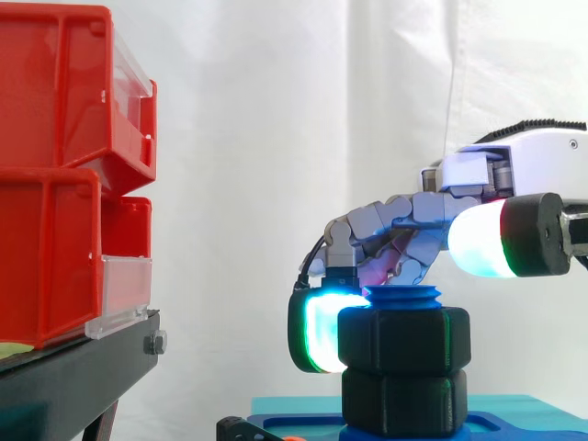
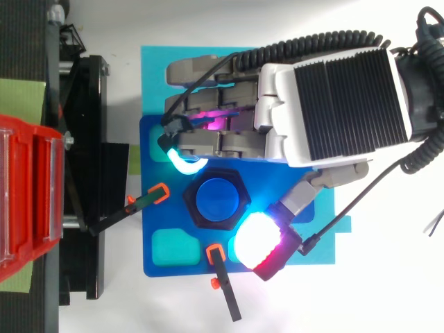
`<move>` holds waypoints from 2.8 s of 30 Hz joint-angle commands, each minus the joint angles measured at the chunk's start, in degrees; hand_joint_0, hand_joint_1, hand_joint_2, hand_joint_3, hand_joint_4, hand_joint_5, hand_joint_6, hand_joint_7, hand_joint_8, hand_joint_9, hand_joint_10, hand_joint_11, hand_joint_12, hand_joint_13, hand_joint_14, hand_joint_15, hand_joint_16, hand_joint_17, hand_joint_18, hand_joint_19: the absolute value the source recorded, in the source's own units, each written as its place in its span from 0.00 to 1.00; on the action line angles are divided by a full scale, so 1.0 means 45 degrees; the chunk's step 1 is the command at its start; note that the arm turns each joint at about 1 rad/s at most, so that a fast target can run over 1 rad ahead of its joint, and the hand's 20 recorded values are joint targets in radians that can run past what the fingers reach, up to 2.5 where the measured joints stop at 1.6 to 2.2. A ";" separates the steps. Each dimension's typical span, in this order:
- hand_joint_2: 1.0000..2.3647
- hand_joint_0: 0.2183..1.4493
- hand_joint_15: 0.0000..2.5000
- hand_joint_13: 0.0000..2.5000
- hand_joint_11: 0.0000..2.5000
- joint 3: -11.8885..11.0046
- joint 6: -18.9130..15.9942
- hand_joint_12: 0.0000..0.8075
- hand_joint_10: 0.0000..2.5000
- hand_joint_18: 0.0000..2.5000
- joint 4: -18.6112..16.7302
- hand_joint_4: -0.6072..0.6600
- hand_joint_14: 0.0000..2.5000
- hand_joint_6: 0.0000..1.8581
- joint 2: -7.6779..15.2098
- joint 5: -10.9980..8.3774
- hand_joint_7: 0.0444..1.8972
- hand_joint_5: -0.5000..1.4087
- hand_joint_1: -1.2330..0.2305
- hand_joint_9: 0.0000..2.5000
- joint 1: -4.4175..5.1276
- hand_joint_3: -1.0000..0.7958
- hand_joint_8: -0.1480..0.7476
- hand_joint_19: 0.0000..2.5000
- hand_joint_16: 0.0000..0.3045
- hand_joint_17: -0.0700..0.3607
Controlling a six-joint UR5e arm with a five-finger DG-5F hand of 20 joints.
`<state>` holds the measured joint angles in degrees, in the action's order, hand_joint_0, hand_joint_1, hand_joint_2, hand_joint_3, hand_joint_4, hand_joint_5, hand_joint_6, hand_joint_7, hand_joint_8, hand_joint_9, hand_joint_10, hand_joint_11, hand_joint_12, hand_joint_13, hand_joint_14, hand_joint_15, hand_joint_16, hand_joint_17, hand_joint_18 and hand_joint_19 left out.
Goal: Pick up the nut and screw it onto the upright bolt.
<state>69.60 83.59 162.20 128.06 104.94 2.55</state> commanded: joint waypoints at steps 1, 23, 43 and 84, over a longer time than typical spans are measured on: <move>0.00 0.22 0.00 0.25 0.00 -0.0077 -0.0002 0.37 0.00 0.10 -0.0028 0.70 0.00 0.27 -0.0002 0.0001 0.52 0.22 0.75 0.37 0.0000 0.28 0.49 0.00 0.09 0.31; 0.00 0.20 0.00 0.20 0.00 -0.0663 -0.0373 0.37 0.00 0.07 0.0304 0.69 0.00 0.27 0.0018 -0.0390 0.41 0.21 0.75 0.33 0.0312 0.28 0.48 0.00 0.11 0.33; 0.00 0.21 0.00 0.24 0.00 -0.0174 -0.0471 0.37 0.00 0.09 0.0578 0.67 0.00 0.27 -0.0002 -0.0390 0.65 0.24 0.74 0.38 0.0352 0.28 0.50 0.00 0.10 0.32; 0.00 0.24 0.00 0.29 0.00 0.0080 -0.0588 0.34 0.00 0.15 0.0187 0.62 0.00 0.34 -0.0002 -0.0311 0.69 0.26 0.72 0.45 0.0195 0.28 0.50 0.00 0.08 0.30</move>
<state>69.96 80.95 163.00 128.07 103.54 3.49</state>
